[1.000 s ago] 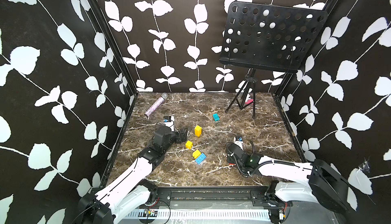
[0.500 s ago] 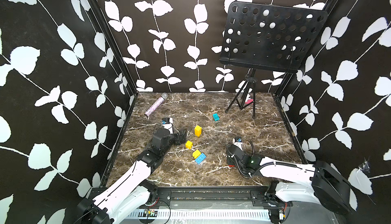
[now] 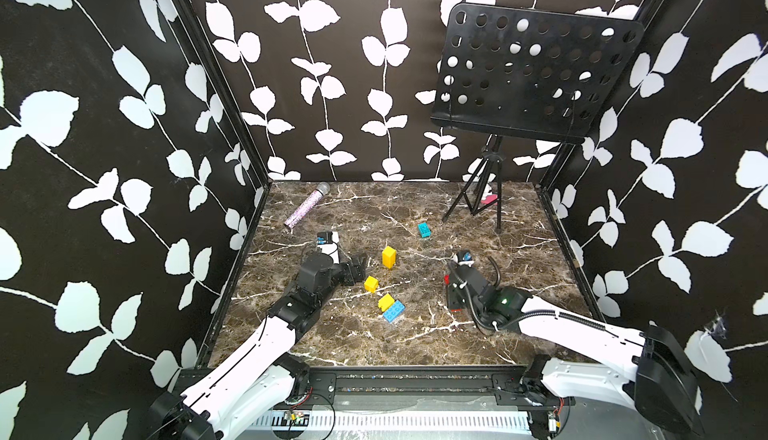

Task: Assemble the letter r with lego
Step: Adjust the lego brick at the center of the board.

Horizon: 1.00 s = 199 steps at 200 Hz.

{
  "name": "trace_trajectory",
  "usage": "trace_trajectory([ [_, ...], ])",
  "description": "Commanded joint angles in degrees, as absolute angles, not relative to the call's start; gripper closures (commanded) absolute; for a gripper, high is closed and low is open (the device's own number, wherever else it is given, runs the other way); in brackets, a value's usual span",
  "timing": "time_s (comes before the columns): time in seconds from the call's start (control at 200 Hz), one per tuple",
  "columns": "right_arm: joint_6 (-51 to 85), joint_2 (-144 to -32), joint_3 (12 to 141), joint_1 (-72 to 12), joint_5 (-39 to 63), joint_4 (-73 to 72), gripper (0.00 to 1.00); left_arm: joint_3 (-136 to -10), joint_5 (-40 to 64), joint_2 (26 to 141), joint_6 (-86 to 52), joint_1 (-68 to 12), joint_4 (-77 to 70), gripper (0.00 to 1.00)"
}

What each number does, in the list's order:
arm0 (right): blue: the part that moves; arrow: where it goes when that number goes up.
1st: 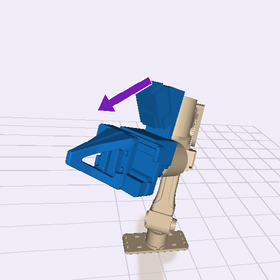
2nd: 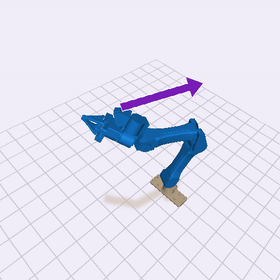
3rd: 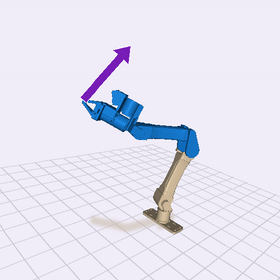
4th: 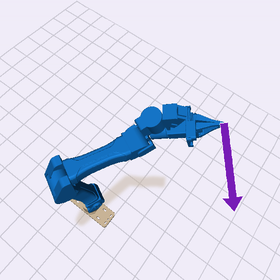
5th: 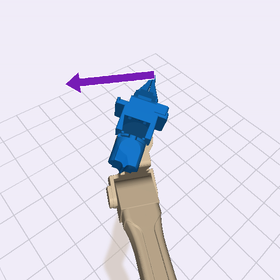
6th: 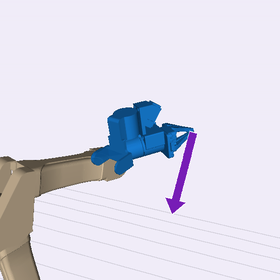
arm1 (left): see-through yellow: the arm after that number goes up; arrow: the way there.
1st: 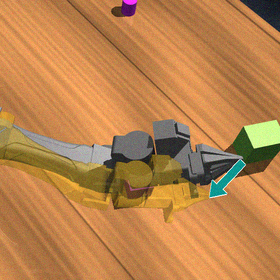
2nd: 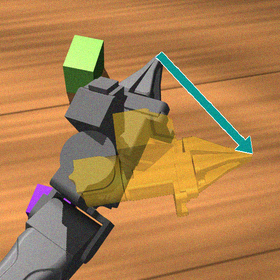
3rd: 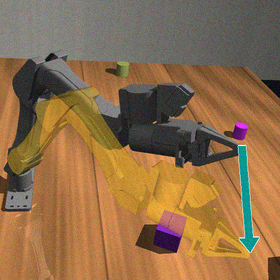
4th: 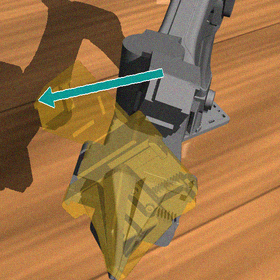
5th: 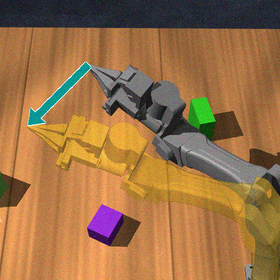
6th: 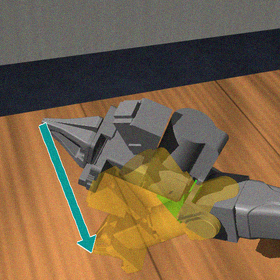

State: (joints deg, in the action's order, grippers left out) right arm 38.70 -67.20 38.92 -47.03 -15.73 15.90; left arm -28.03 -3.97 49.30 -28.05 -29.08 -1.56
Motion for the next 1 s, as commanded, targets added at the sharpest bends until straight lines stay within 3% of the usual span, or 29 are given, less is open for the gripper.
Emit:
trace_trajectory([
  [0.0, 31.1, -69.6, 39.9, -42.4, -9.1, 6.8, 0.78, -28.3, -4.6, 49.5, -27.4, -28.7, -0.7, 0.12],
  [0.225, 25.4, -79.7, 42.6, -37.0, -3.4, -5.9, 0.78, -29.2, -4.8, 50.4, -26.7, -28.7, 0.0, 0.12],
  [0.485, 26.9, -85.3, 37.6, -36.8, -2.3, -18.5, 0.78, -30.0, -5.4, 51.7, -26.3, -28.7, 0.4, 0.12],
  [0.99, 29.0, -87.6, 31.5, -40.5, -9.0, -17.2, 0.8, -29.8, -4.8, 53.2, -26.5, -28.5, 0.0, 0.12],
])
